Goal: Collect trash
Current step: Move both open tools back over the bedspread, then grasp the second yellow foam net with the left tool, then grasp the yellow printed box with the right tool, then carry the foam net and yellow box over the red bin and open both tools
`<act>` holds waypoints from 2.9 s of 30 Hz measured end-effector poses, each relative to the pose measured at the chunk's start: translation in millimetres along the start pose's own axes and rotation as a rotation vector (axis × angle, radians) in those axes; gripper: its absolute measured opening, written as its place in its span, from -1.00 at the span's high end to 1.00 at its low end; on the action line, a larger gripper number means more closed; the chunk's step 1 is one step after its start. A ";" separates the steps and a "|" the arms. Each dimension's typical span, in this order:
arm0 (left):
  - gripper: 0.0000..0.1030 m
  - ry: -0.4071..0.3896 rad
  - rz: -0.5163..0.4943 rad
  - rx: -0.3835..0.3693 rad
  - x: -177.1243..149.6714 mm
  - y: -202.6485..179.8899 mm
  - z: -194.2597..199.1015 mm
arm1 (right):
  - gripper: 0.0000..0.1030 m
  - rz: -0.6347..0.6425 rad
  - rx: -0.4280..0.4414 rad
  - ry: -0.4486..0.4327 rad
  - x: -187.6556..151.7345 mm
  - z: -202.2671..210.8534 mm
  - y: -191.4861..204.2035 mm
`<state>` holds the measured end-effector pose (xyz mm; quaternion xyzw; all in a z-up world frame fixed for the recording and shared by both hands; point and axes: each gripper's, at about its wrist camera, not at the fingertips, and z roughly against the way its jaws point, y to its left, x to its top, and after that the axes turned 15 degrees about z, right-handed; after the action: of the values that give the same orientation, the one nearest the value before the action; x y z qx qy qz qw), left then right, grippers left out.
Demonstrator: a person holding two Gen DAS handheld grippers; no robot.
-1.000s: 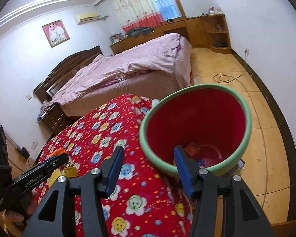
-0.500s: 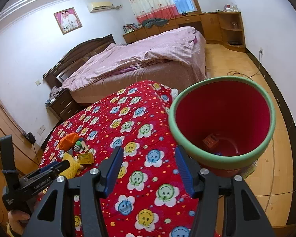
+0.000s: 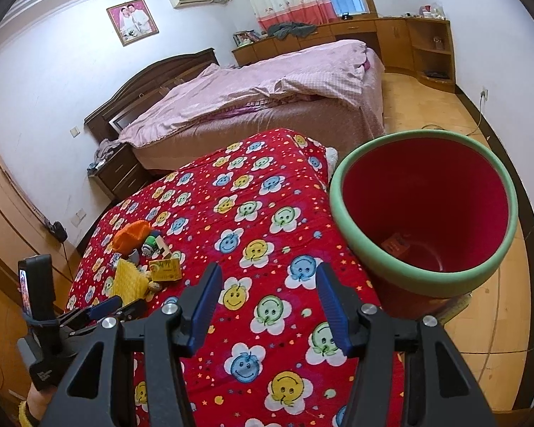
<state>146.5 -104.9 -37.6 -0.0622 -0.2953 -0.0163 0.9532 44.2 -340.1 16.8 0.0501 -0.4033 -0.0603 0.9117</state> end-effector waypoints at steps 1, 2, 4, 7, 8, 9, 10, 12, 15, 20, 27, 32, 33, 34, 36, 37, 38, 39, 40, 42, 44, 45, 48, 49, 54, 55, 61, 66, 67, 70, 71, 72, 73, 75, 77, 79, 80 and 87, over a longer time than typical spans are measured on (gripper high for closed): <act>0.14 -0.004 0.003 0.005 0.3 1.3 -0.1 | -0.12 0.002 0.002 0.001 0.2 -0.6 1.2; 0.26 -0.004 0.008 0.002 1.0 2.5 -0.2 | -0.12 0.005 0.004 0.002 0.4 -1.2 2.4; 0.45 -0.004 0.024 -0.016 2.5 6.7 1.3 | -0.12 0.010 0.006 0.005 0.7 -2.6 3.8; 0.69 -0.014 0.041 -0.050 5.1 12.3 7.0 | -0.12 0.019 0.010 0.010 2.2 -4.9 6.1; 0.72 -0.024 0.049 -0.062 6.3 15.1 10.7 | -0.12 0.023 0.011 0.011 2.8 -5.6 7.0; 0.72 -0.030 0.057 -0.072 7.8 17.1 13.4 | -0.12 0.028 0.014 0.013 3.8 -6.7 8.9; 0.73 -0.037 0.066 -0.083 9.1 19.4 16.2 | -0.12 0.034 0.018 0.016 5.1 -8.5 11.3; 0.74 -0.053 0.090 -0.103 12.1 25.1 23.0 | -0.12 0.049 0.026 0.020 7.8 -12.2 16.9; 0.74 -0.074 0.131 -0.109 16.5 34.8 29.3 | -0.12 0.076 0.045 0.030 11.6 -19.3 28.1; 0.74 -0.084 0.213 -0.085 21.6 56.4 30.1 | -0.12 0.131 0.086 0.053 18.8 -39.5 54.4; 0.74 -0.076 0.302 -0.056 23.8 83.0 24.6 | -0.12 0.187 0.138 0.110 20.7 -74.4 89.0; 0.74 -0.073 0.329 -0.044 24.1 92.6 22.0 | -0.12 0.207 0.155 0.158 19.9 -100.4 109.3; 0.74 -0.071 0.333 -0.043 24.2 93.7 21.4 | -0.12 0.211 0.157 0.161 19.6 -102.8 110.9; 0.74 -0.069 0.337 -0.040 24.4 94.8 20.4 | -0.12 0.219 0.157 0.167 19.8 -106.7 114.5; 0.74 -0.063 0.344 -0.033 24.8 96.9 18.1 | -0.12 0.229 0.157 0.177 19.8 -113.0 119.1; 0.74 -0.060 0.347 -0.029 25.1 97.9 16.8 | -0.12 0.233 0.156 0.180 20.0 -115.5 121.0; 0.74 -0.057 0.350 -0.026 25.3 98.6 15.5 | -0.12 0.238 0.154 0.185 20.1 -118.9 123.3; 0.74 -0.054 0.354 -0.023 25.3 99.4 14.4 | -0.12 0.243 0.153 0.190 20.5 -122.1 126.0; 0.74 -0.052 0.357 -0.020 25.3 100.2 13.3 | -0.12 0.248 0.153 0.194 20.5 -124.2 128.1; 0.74 -0.048 0.367 -0.019 25.4 102.6 11.4 | -0.12 0.260 0.152 0.203 19.2 -128.9 131.7; 0.74 -0.045 0.373 -0.020 25.4 104.2 10.1 | -0.10 0.271 0.151 0.211 17.7 -132.8 134.8; 0.74 -0.044 0.373 -0.019 25.1 104.9 9.6 | -0.05 0.272 0.150 0.214 17.0 -134.4 135.0; 0.74 -0.040 0.375 -0.017 24.7 105.9 8.4 | 0.11 0.269 0.158 0.217 15.0 -138.1 136.5; 0.74 -0.039 0.376 -0.018 24.7 106.2 8.3 | 0.11 0.269 0.158 0.215 15.1 -138.3 136.7; 0.74 -0.043 0.373 -0.026 24.9 105.9 9.5 | 0.13 0.260 0.167 0.207 14.8 -136.6 134.4; 0.74 -0.046 0.372 -0.031 25.0 105.2 10.2 | 0.13 0.258 0.166 0.202 14.8 -134.5 133.4; 0.74 -0.068 0.351 -0.058 26.6 92.9 19.4 | 0.13 0.235 0.168 0.151 18.3 -113.4 122.2; 0.74 -0.083 0.323 -0.075 29.2 77.6 27.2 | 0.13 0.224 0.150 0.097 23.2 -89.9 110.3; 0.74 -0.086 0.317 -0.078 29.8 74.7 28.7 | 0.13 0.219 0.144 0.081 24.3 -83.2 106.7; 0.74 -0.098 0.295 -0.088 31.0 64.4 34.5 | 0.13 0.204 0.130 0.049 27.5 -69.0 96.3; 0.74 -0.102 0.288 -0.091 31.5 60.5 36.7 | 0.13 0.198 0.126 0.039 28.4 -64.5 92.9; 0.74 -0.106 0.281 -0.095 31.9 57.1 38.4 | 0.13 0.193 0.123 0.033 28.5 -61.3 90.2; 0.74 -0.109 0.274 -0.098 32.4 54.1 39.9 | 0.13 0.187 0.117 0.023 29.4 -55.9 85.8; 0.74 -0.116 0.257 -0.106 33.5 45.8 43.7 | 0.13 0.178 0.105 0.007 30.0 -46.8 79.5; 0.74 -0.122 0.241 -0.114 34.4 38.3 46.8 | 0.13 0.171 0.091 -0.006 31.2 -39.0 72.8; 0.74 -0.128 0.218 -0.124 35.6 27.5 50.6 | 0.13 0.162 0.076 -0.019 32.1 -32.0 65.9; 0.74 -0.130 0.210 -0.128 35.9 24.0 51.8 | 0.13 0.158 0.068 -0.024 31.9 -27.9 62.1; 0.74 -0.141 0.118 -0.182 38.4 -18.4 63.2 | 0.13 0.117 -0.003 -0.061 32.4 -3.8 31.0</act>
<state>141.4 -114.8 37.8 -0.1667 -0.3549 0.0172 0.9198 70.8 -314.1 42.3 0.0231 -0.4330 -0.0092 0.9010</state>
